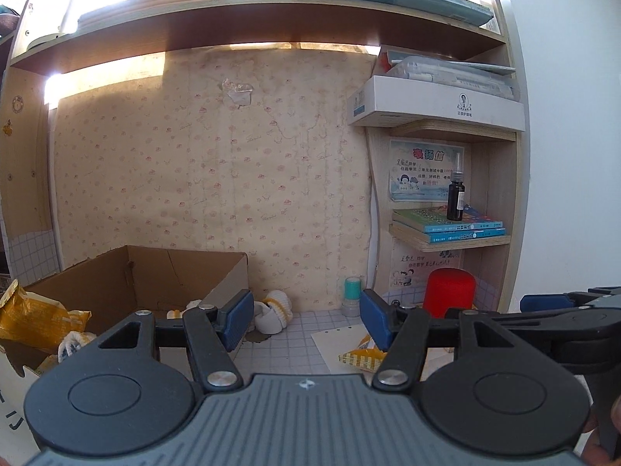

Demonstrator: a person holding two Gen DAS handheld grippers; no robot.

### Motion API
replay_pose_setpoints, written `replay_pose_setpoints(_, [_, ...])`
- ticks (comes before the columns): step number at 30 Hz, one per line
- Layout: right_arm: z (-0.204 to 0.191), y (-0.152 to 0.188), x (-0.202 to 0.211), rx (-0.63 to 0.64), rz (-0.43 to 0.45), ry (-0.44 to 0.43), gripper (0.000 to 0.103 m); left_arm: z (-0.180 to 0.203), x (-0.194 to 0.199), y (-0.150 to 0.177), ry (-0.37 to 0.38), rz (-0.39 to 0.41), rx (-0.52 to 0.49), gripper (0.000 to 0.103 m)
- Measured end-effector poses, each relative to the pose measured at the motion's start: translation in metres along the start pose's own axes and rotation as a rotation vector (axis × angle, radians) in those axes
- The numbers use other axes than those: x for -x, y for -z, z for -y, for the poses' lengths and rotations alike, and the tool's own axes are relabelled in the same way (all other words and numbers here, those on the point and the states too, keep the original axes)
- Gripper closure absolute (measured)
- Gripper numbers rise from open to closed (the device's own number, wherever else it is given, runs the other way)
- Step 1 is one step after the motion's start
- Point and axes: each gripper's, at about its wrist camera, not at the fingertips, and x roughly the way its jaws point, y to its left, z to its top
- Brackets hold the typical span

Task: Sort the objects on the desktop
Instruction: 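Move both grippers toward the yellow snack bag and glove on the desk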

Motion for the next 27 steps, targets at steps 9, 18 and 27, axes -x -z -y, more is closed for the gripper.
replay_pose_setpoints(9, [0.007,0.005,-0.015,-0.011,-0.03,0.01,0.023,0.003,-0.029,0.006,-0.01,-0.028,-0.006,0.039])
replay_pose_setpoints(18, [0.02,0.007,-0.028,-0.028,-0.045,0.034,0.023,0.0,-0.078,0.002,-0.045,-0.071,0.024,0.039])
replay_pose_setpoints(27, [0.02,0.006,-0.049,-0.031,-0.066,0.019,0.023,-0.004,-0.13,0.0,-0.095,-0.108,0.017,0.039])
